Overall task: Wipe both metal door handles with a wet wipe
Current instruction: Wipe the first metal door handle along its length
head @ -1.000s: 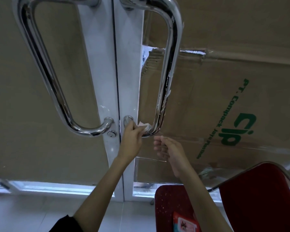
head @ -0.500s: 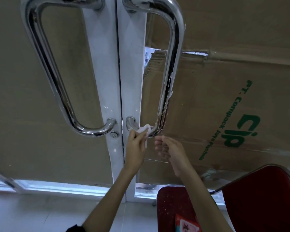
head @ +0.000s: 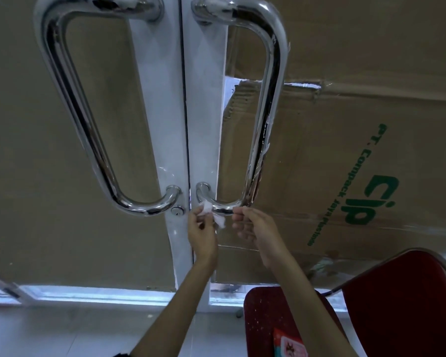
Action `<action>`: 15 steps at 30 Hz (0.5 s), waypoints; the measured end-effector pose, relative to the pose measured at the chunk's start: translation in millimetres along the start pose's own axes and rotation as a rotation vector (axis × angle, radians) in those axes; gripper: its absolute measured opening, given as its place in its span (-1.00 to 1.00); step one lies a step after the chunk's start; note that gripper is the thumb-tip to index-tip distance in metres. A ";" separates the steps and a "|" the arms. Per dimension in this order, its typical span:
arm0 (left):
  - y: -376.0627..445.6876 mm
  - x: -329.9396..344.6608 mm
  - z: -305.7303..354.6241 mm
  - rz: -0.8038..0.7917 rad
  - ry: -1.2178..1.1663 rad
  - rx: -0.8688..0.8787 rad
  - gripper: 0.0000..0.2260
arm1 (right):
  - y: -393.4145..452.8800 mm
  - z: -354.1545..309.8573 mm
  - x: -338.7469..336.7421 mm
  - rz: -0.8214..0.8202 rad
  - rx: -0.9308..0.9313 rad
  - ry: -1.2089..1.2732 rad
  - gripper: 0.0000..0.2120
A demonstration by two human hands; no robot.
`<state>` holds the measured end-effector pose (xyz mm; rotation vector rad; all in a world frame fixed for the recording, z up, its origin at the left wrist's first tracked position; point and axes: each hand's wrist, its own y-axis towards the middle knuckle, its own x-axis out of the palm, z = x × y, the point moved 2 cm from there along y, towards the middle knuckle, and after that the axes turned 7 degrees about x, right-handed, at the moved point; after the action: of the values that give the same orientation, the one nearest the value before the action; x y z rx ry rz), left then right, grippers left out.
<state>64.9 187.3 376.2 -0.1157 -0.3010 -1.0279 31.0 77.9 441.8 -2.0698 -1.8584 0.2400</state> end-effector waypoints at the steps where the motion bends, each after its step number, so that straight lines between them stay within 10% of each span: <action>1: -5.4 0.6 -2.3 -0.018 -0.040 -0.012 -0.89 | -0.4 -2.0 0.9 0.002 -0.006 -0.004 -0.75; 15: 12.8 4.3 -12.5 -0.116 -0.710 -0.707 -0.80 | -4.2 -6.1 -4.6 0.139 -0.031 0.055 -0.73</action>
<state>80.4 187.4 366.2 -1.1270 -0.5770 -1.1461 28.6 72.8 448.5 -2.2063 -1.6995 0.1884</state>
